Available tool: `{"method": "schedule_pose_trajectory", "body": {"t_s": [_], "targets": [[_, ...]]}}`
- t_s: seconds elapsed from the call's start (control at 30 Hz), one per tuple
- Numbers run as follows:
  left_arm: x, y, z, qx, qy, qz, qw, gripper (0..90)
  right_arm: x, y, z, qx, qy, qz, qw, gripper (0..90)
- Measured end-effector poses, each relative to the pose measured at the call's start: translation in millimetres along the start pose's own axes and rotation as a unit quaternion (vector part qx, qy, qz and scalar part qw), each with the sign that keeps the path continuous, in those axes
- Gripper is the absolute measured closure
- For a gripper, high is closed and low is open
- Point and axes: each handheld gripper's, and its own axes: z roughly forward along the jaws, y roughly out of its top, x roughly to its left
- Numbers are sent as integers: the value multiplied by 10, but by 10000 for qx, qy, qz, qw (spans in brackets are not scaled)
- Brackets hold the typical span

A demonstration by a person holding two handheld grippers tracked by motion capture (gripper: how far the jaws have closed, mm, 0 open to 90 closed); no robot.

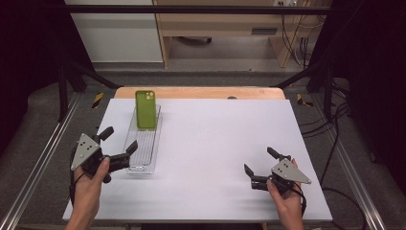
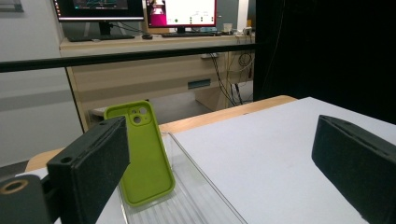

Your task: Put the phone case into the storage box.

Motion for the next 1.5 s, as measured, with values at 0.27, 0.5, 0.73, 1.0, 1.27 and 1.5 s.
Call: {"method": "schedule_pose_trajectory", "body": {"t_s": [0.27, 0.5, 0.73, 1.0, 1.27, 1.5], "targets": [[-10, -67, -115, 0, 44, 226, 9997, 36, -37, -13, -19, -59, 30, -41, 10000, 26], [-22, -165, -222, -140, -67, 266, 9995, 38, -33, -19, -12, -41, 40, -75, 10000, 26], [-5, -230, -287, -160, -54, 193, 9997, 36, -32, -21, -16, -28, 22, -64, 10000, 27], [23, -296, -352, -166, -87, 130, 9997, 32, -40, -24, -16, -23, 18, -58, 10000, 27], [25, -433, -364, -58, -102, 89, 9999, 28, -33, -24, -13, -19, 40, -65, 10000, 27], [18, -490, -367, -41, -138, 59, 9999, 29, -31, -24, -13, -10, 45, -64, 10000, 27]]}}
